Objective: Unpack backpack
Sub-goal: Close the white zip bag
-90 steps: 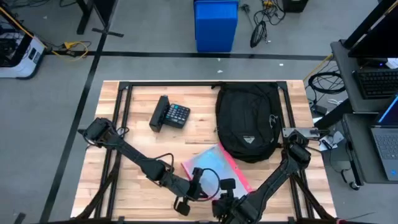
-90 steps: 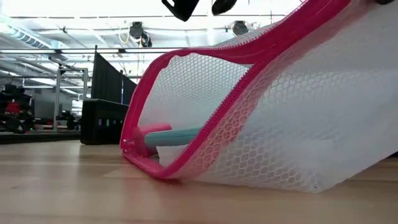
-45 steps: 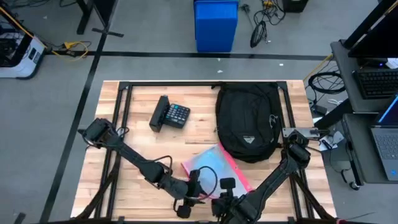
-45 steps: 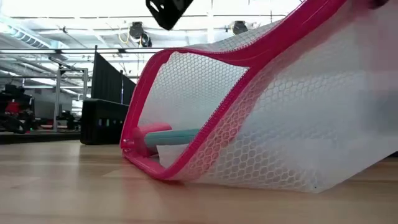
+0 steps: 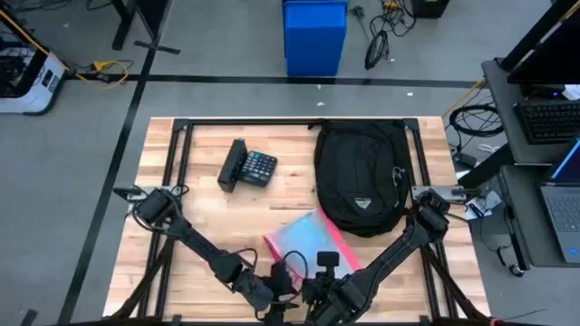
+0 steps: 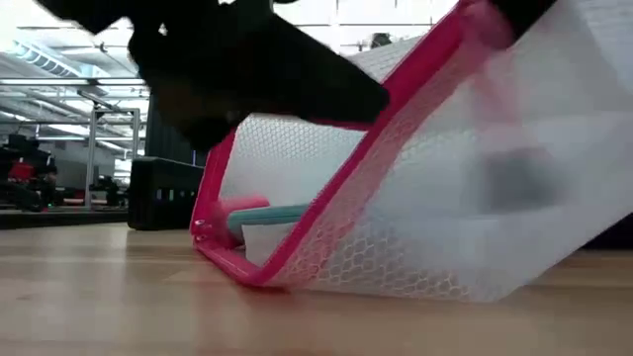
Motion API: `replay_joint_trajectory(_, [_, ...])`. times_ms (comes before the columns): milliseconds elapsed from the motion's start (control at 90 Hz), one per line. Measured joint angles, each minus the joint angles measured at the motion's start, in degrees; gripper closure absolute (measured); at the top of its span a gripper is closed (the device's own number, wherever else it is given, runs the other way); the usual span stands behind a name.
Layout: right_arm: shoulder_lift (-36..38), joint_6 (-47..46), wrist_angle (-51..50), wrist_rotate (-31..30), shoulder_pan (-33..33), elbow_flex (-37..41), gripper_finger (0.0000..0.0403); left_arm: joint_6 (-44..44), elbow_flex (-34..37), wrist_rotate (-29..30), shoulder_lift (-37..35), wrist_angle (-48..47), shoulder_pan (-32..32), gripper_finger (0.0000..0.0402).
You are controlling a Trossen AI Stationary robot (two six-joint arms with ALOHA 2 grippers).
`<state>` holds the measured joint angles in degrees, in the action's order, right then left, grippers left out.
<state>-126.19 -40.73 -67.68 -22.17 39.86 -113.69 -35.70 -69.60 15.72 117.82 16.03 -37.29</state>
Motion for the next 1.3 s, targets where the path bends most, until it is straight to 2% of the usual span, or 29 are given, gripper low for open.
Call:
replay_joint_trajectory(211, [0.0,-1.0,0.1,0.0,-0.6,0.0,0.0395,-2.7,0.0,3.8,4.0,9.4,0.2,0.0246])
replay_joint_trajectory(367, [0.0,-1.7,0.1,0.0,-0.5,0.0,0.0399,-7.4,0.0,6.4,5.5,7.6,0.4,0.0246])
replay_joint_trajectory(767, [0.0,-1.1,0.2,0.0,-0.5,0.0,0.04,-7.5,0.0,11.2,5.8,7.3,0.8,0.0246])
replay_joint_trajectory(911, [0.0,-1.1,0.2,0.0,-0.6,0.0,0.0399,-6.9,0.0,11.4,5.8,7.2,1.2,0.0246])
replay_joint_trajectory(1156, [0.0,-0.6,0.2,0.0,-0.5,0.0,0.0399,1.5,0.0,11.9,5.8,7.4,0.8,0.0246])
replay_joint_trajectory(1300, [0.0,-0.2,0.5,0.0,-0.5,0.0,0.0399,3.5,0.0,12.3,5.8,7.5,0.8,0.0246])
